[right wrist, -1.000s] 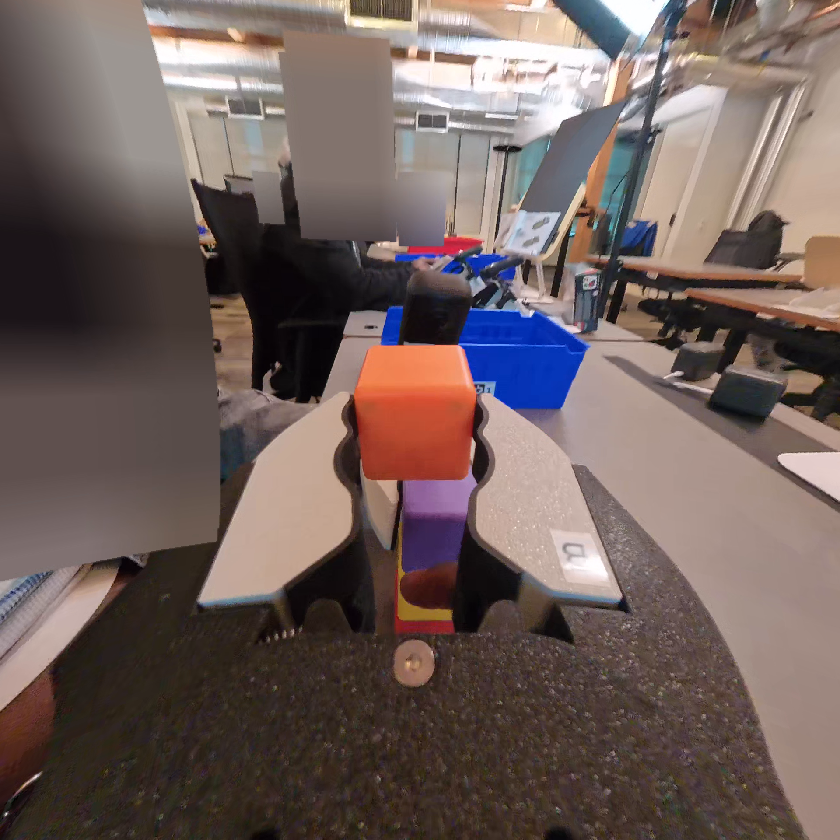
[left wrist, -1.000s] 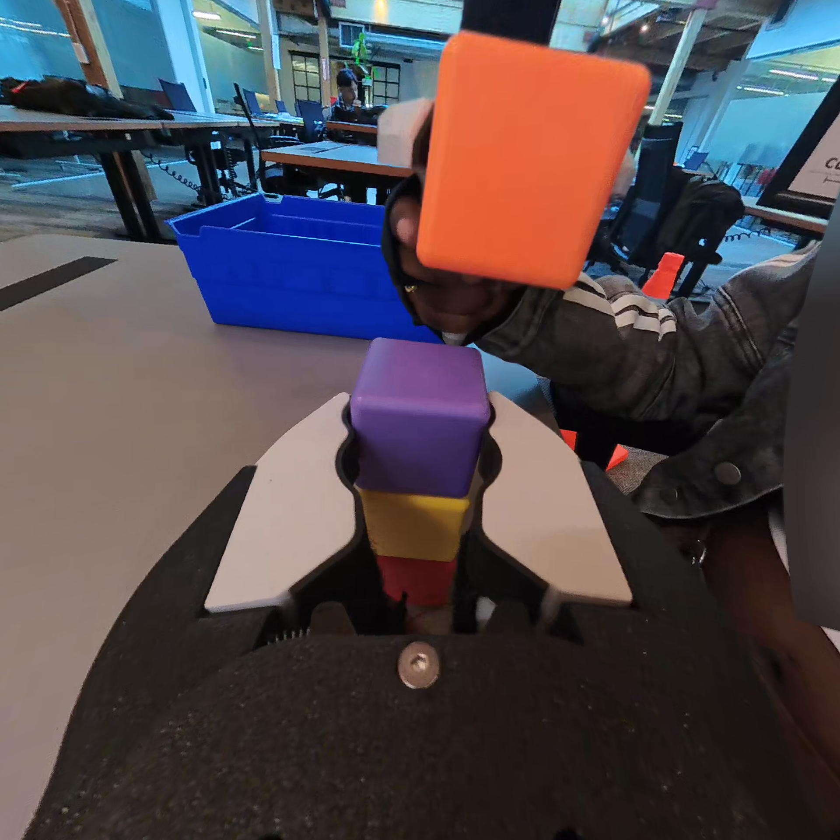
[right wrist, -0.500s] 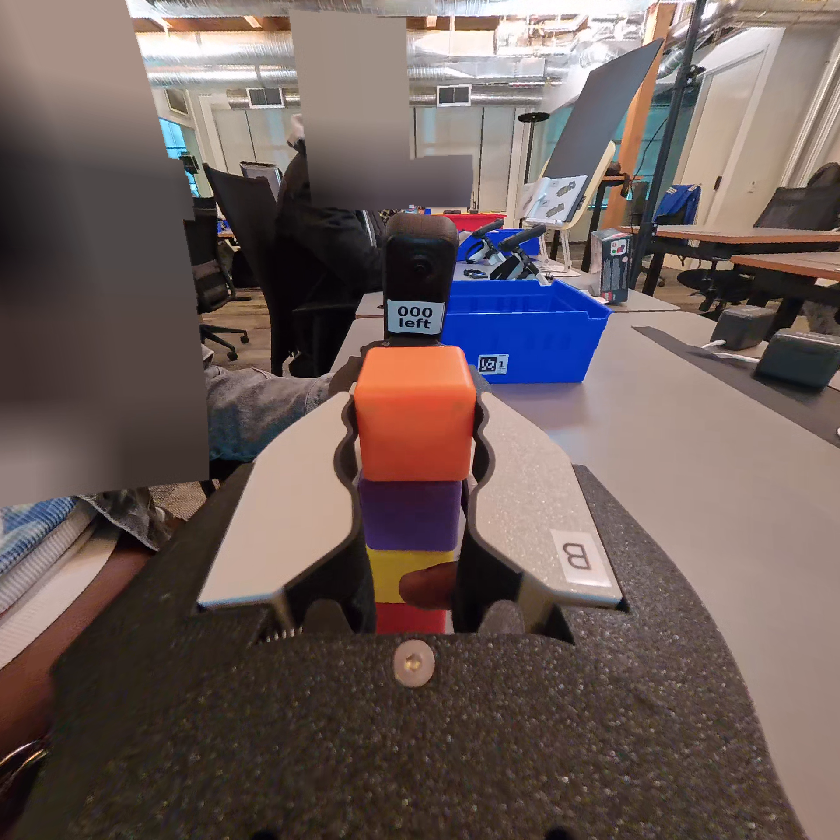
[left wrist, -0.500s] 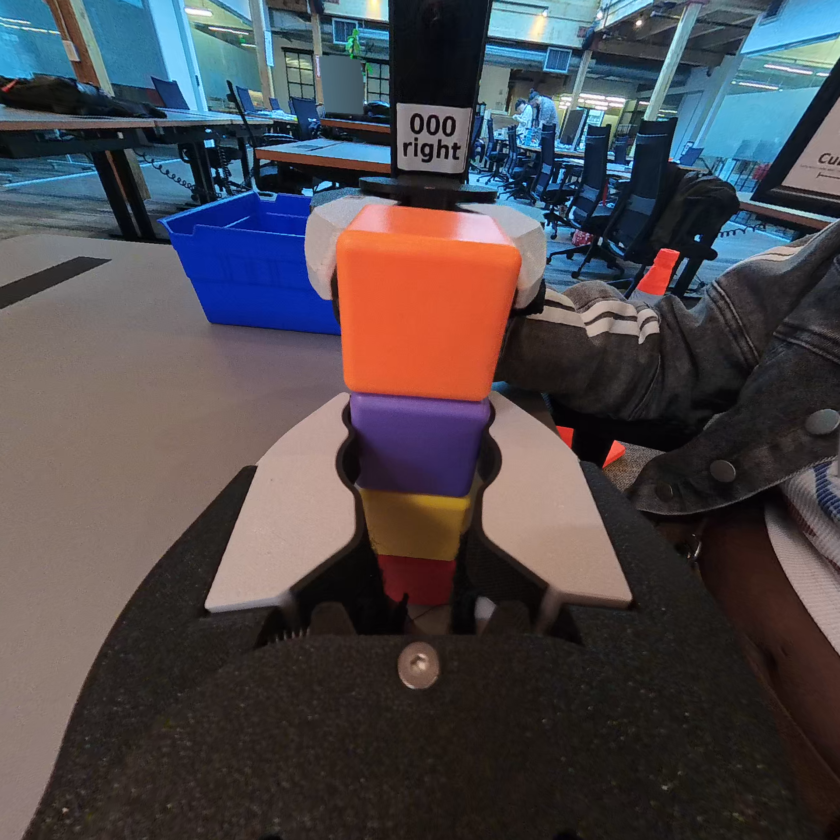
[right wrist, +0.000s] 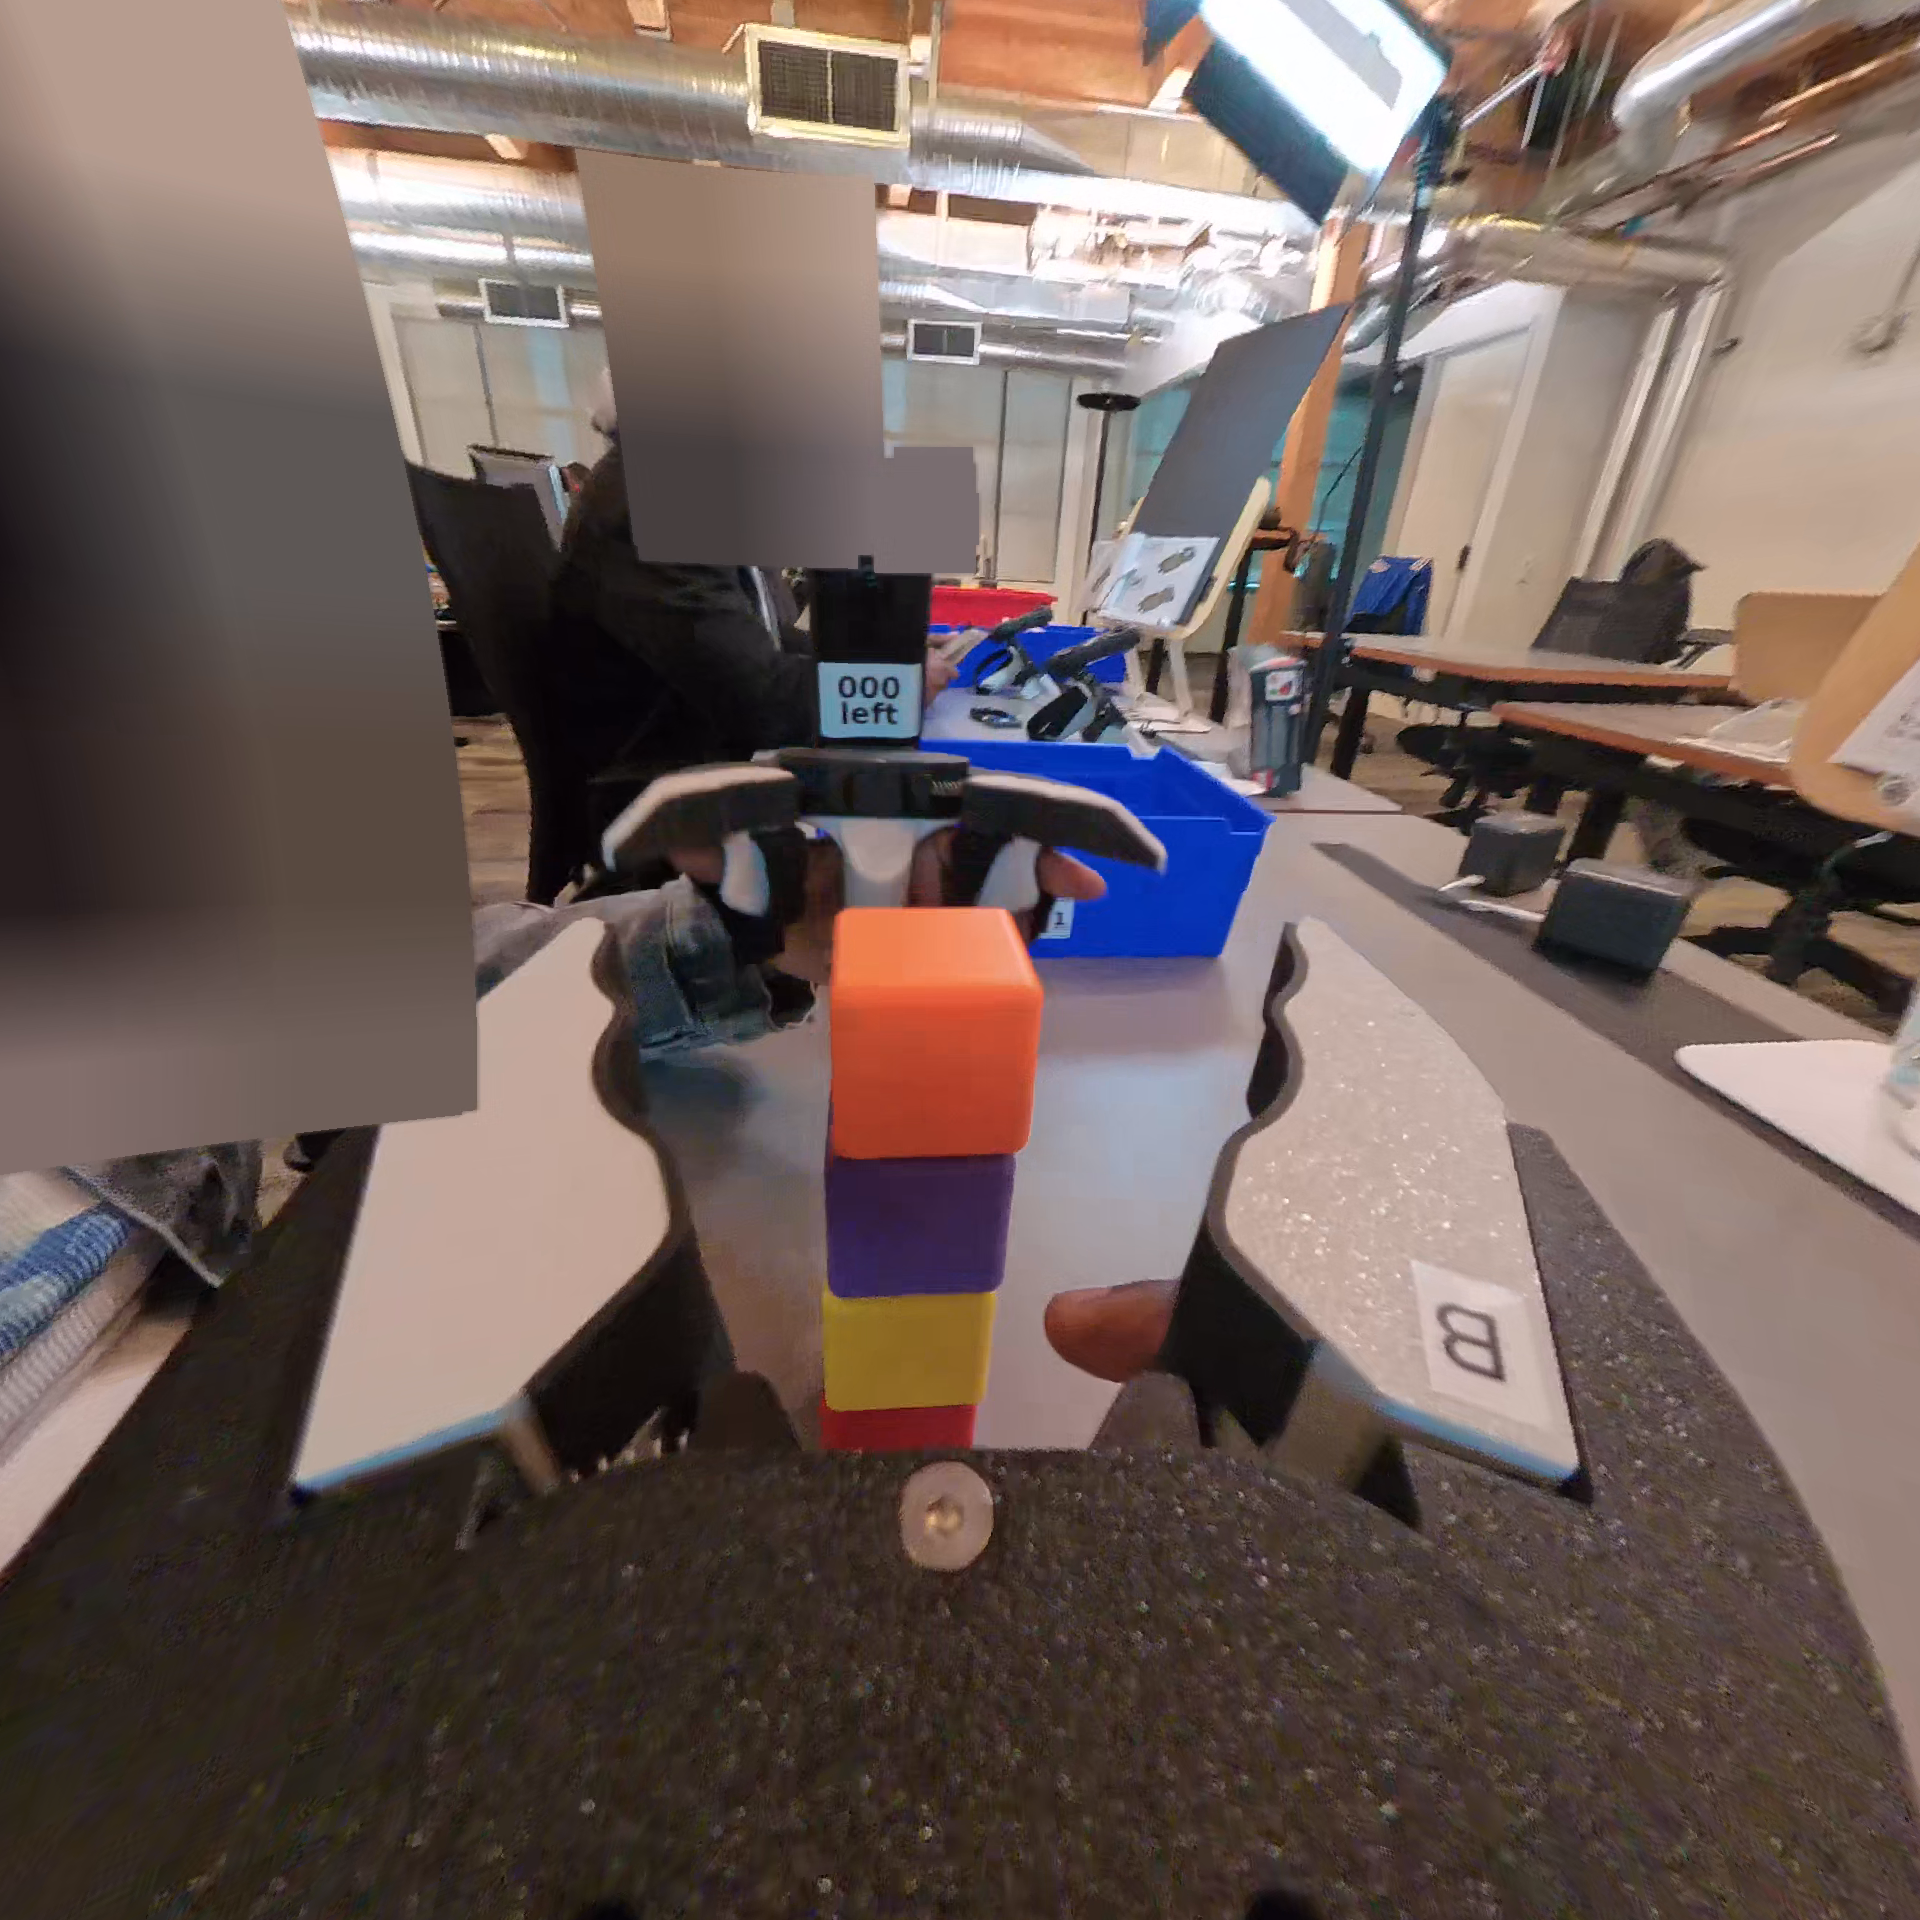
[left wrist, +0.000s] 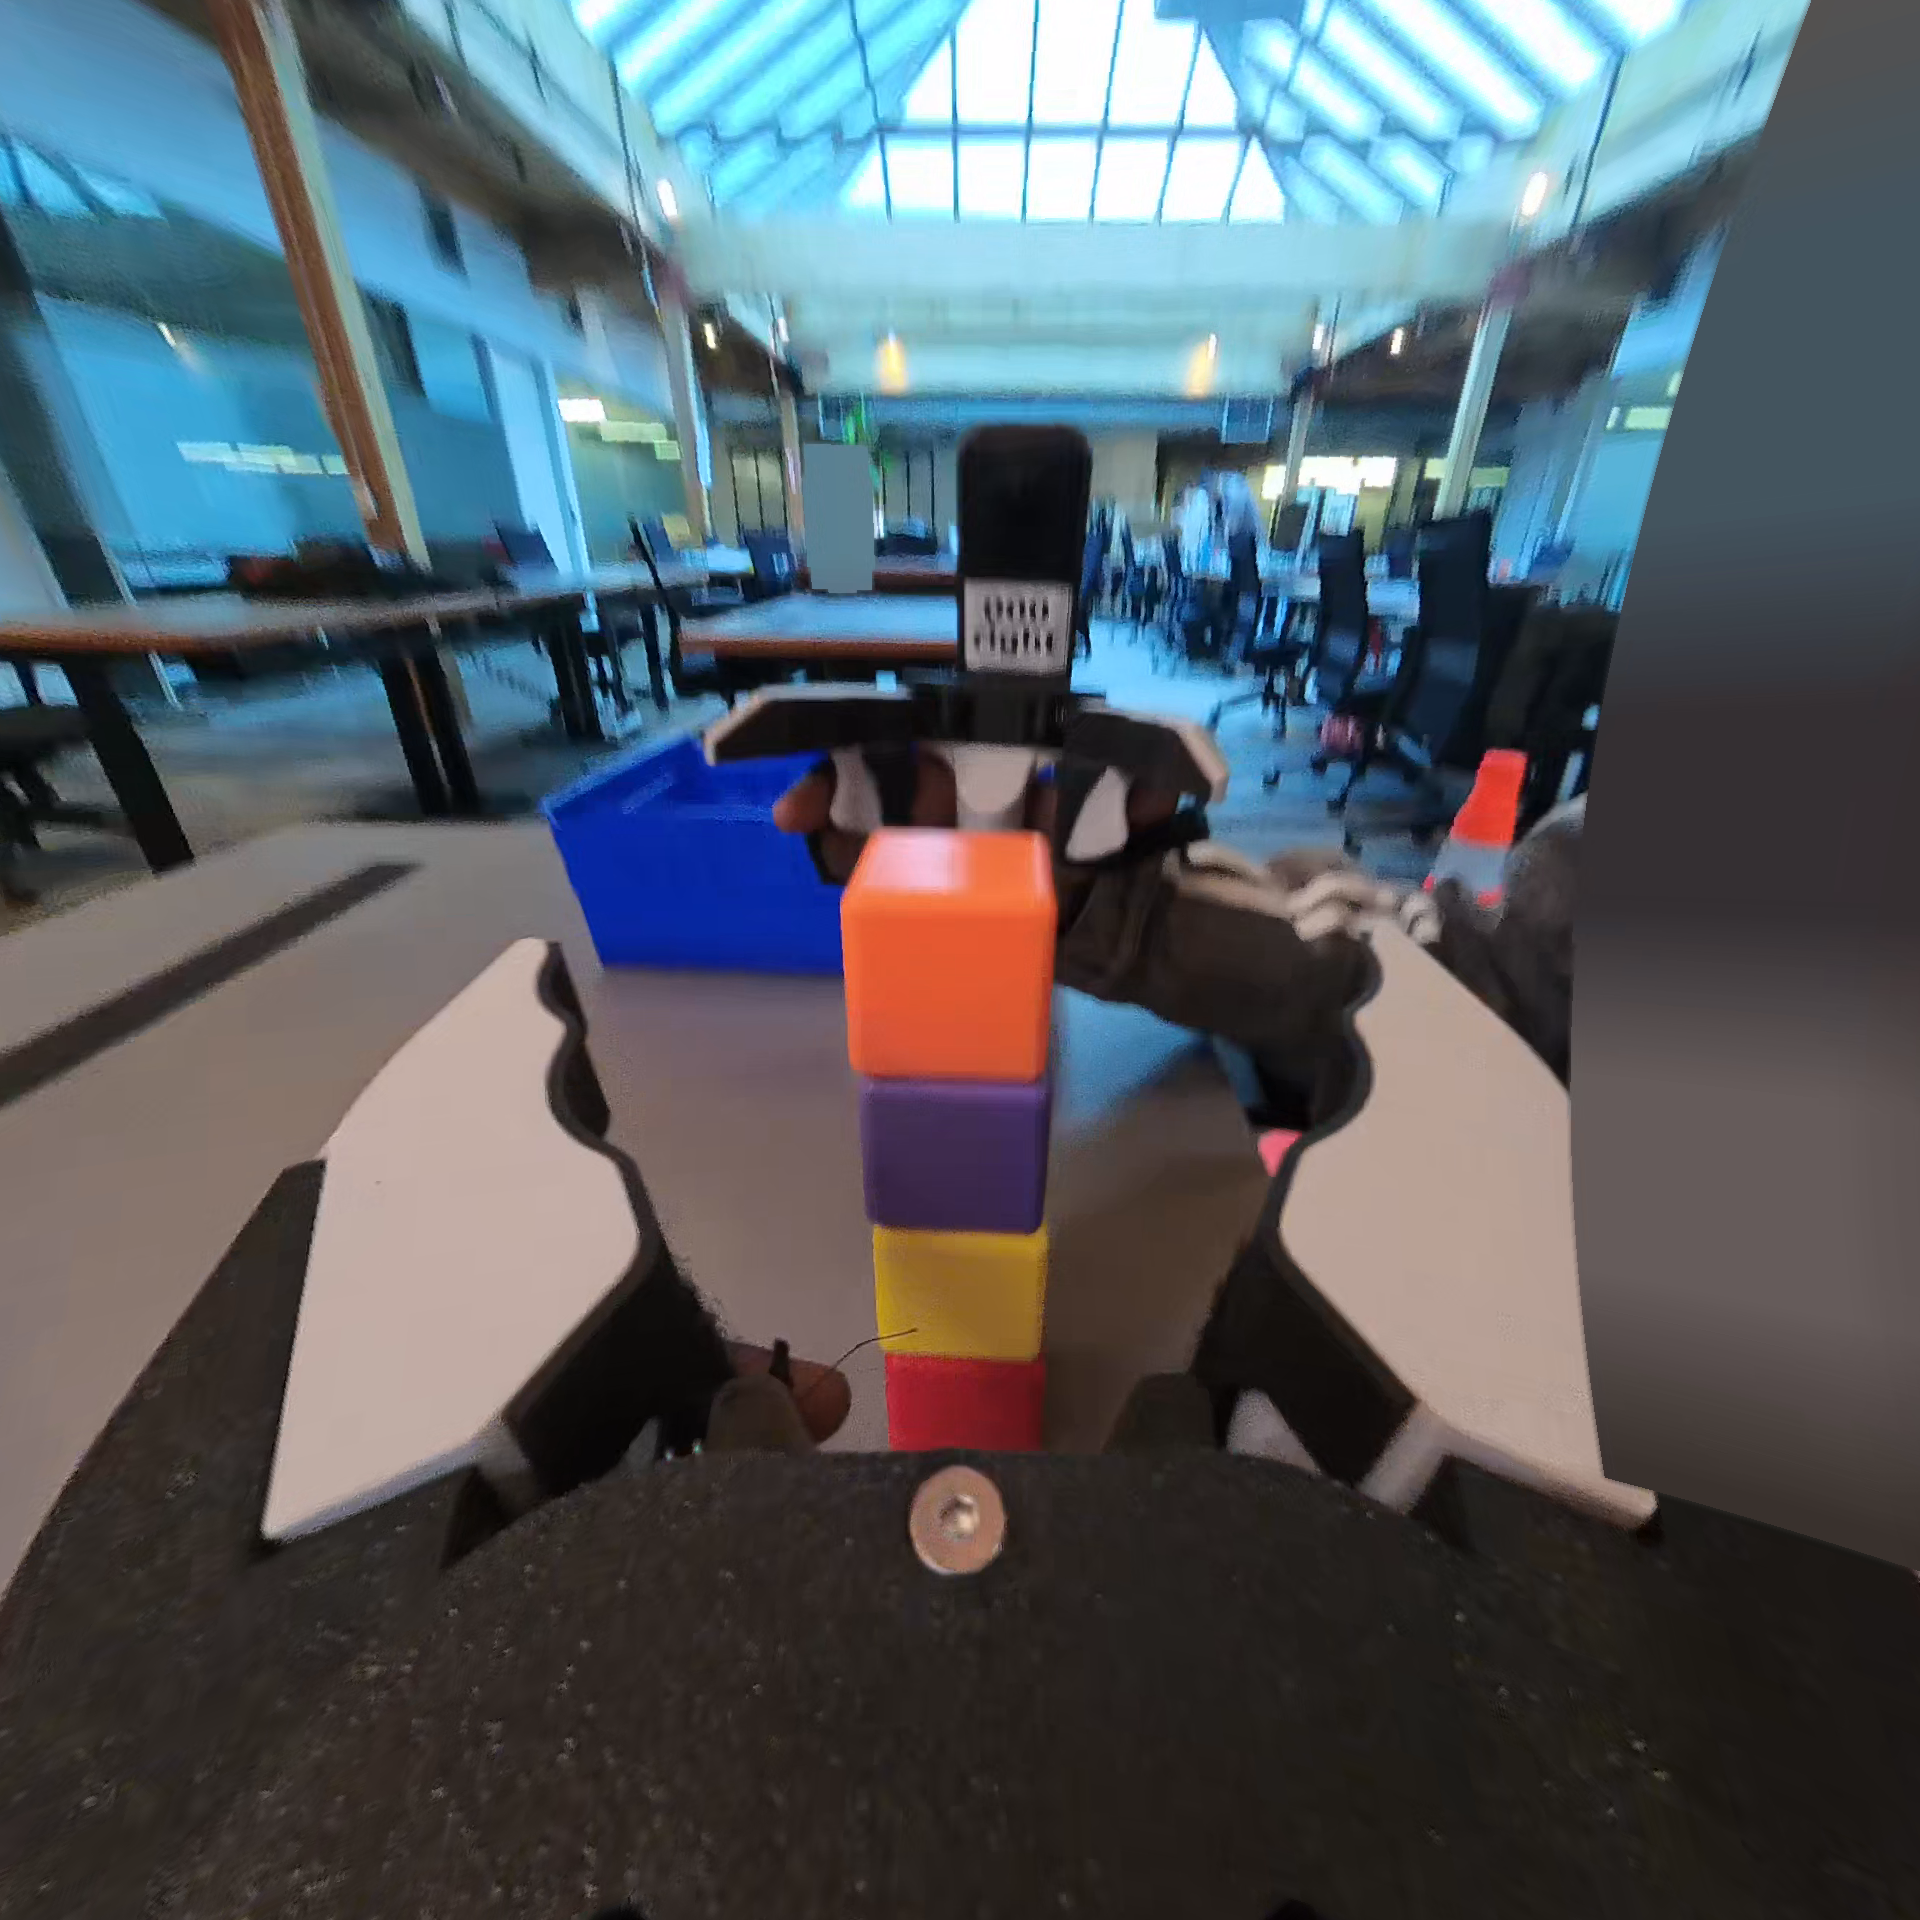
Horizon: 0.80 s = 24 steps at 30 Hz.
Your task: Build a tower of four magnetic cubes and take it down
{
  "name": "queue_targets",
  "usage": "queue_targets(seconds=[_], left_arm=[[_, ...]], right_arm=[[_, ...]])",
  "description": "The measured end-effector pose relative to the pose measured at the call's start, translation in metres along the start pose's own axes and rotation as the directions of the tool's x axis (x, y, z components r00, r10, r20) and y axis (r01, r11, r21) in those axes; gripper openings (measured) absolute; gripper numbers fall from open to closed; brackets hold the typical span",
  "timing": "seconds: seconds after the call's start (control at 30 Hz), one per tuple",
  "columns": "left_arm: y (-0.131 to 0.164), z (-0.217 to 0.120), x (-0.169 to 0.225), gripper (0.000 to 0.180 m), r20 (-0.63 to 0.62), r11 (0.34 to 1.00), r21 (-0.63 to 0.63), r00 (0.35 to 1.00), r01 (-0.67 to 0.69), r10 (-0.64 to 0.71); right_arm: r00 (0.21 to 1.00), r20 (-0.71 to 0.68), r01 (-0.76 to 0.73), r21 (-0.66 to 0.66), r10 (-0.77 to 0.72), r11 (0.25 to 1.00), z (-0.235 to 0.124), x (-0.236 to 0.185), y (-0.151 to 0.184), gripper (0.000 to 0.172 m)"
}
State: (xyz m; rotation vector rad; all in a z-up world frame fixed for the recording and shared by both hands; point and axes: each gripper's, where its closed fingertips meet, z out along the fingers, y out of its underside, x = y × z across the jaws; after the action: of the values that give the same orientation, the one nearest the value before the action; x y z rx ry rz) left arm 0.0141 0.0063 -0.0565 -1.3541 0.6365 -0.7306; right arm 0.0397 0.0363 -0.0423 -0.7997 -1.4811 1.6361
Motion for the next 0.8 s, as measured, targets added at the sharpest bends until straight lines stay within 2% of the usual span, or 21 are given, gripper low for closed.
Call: queue_targets(seconds=[0.1, 0.37, 0.63, 0.8], left_arm=[[-0.019, -0.011, 0.005, 0.135, 0.007, 0.999, 0.045, 1.000, 0.002, -0.002], [-0.009, -0.007, 0.009, 0.123, -0.009, 0.999, -0.043, 1.000, -0.004, 0.004], [0.033, -0.012, 0.009, 0.118, -0.039, 0.961, -0.277, 0.999, -0.023, 0.013], [0.068, -0.017, 0.005, 0.117, -0.029, 0.886, -0.463, 0.999, -0.036, 0.025]], right_arm=[[0.998, -0.045, 0.042, -0.025, -0.043, 0.999, -0.008, 0.001, -0.007, 0.116], [0.996, -0.060, 0.054, -0.085, -0.059, 0.995, -0.014, 0.002, 0.000, 0.114], [0.998, 0.043, 0.064, -0.346, -0.052, 0.936, -0.019, -0.012, 0.044, 0.117], [0.997, 0.071, 0.067, -0.496, -0.037, 0.866, -0.025, -0.016, 0.073, 0.117]])
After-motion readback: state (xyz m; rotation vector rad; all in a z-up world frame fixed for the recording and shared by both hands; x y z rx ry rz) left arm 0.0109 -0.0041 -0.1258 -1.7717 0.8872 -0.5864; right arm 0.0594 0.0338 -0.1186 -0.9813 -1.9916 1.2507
